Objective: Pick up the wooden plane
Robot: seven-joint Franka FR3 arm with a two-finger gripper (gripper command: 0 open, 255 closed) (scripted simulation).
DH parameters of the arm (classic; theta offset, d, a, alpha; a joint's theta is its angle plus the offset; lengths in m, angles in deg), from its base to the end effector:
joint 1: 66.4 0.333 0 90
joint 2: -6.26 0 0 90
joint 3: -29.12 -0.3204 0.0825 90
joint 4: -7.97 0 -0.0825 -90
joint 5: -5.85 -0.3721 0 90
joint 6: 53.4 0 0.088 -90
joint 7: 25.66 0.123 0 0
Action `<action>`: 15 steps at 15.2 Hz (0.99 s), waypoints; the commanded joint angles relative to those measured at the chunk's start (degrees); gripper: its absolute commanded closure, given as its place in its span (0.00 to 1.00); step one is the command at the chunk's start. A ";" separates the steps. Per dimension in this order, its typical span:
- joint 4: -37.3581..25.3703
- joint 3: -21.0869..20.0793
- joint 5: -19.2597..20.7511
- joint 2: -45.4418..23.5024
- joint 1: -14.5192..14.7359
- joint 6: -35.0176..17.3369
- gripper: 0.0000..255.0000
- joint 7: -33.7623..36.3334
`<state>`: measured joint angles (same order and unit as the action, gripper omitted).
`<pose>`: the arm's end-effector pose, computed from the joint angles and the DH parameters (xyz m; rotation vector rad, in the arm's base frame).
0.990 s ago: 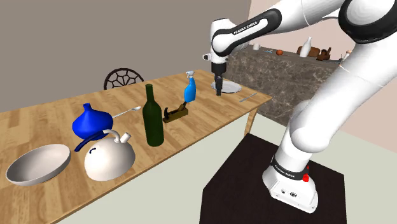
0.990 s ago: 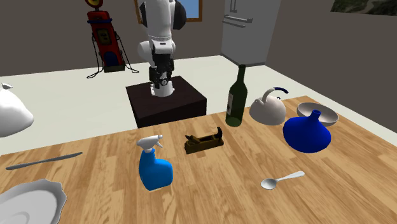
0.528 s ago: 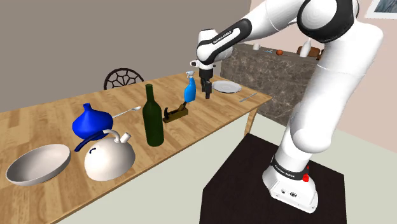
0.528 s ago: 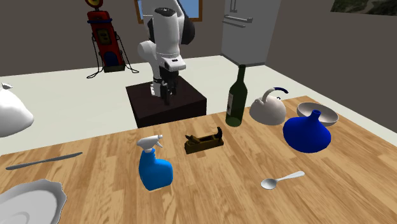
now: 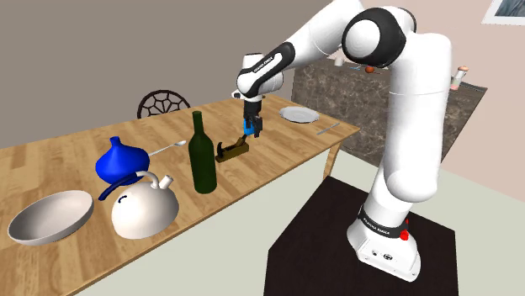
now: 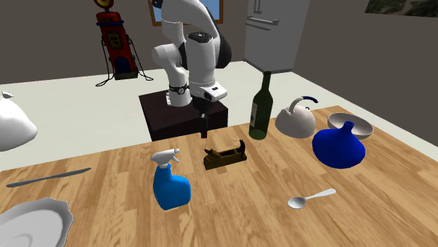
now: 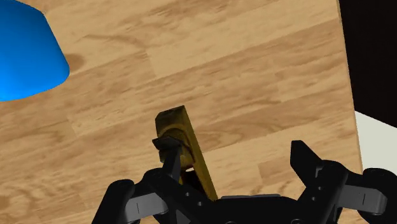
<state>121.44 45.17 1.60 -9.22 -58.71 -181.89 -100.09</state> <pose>0.5883 -0.0776 0.3321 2.6522 1.6569 -0.0118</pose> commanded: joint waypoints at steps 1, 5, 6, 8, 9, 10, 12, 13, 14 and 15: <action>-3.86 -1.27 -1.60 -4.26 -0.58 -0.71 0.00 -4.02; -11.39 -4.17 -3.41 -11.69 -1.50 -1.35 0.00 -10.27; -13.36 -4.90 -3.69 -13.50 -1.69 -1.40 0.00 -11.69; -14.37 -5.41 -3.92 -14.98 -1.85 -1.98 0.00 -12.55; -14.25 -5.49 -4.03 -15.42 -1.90 -2.55 0.00 -12.62; -14.14 -5.56 -4.14 -15.88 -1.94 -3.11 0.00 -12.70; -13.95 -5.72 -4.37 -16.81 -2.05 -4.21 0.00 -12.86; -13.88 -5.80 -4.49 -17.29 -2.10 -4.75 0.00 -12.94; -13.83 -5.88 -4.61 -17.78 -2.16 -5.29 0.00 -13.01; -13.78 -5.93 -4.67 -18.05 -2.19 -5.61 0.00 -13.06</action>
<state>107.51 39.29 -3.01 -27.02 -60.91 -187.08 -113.14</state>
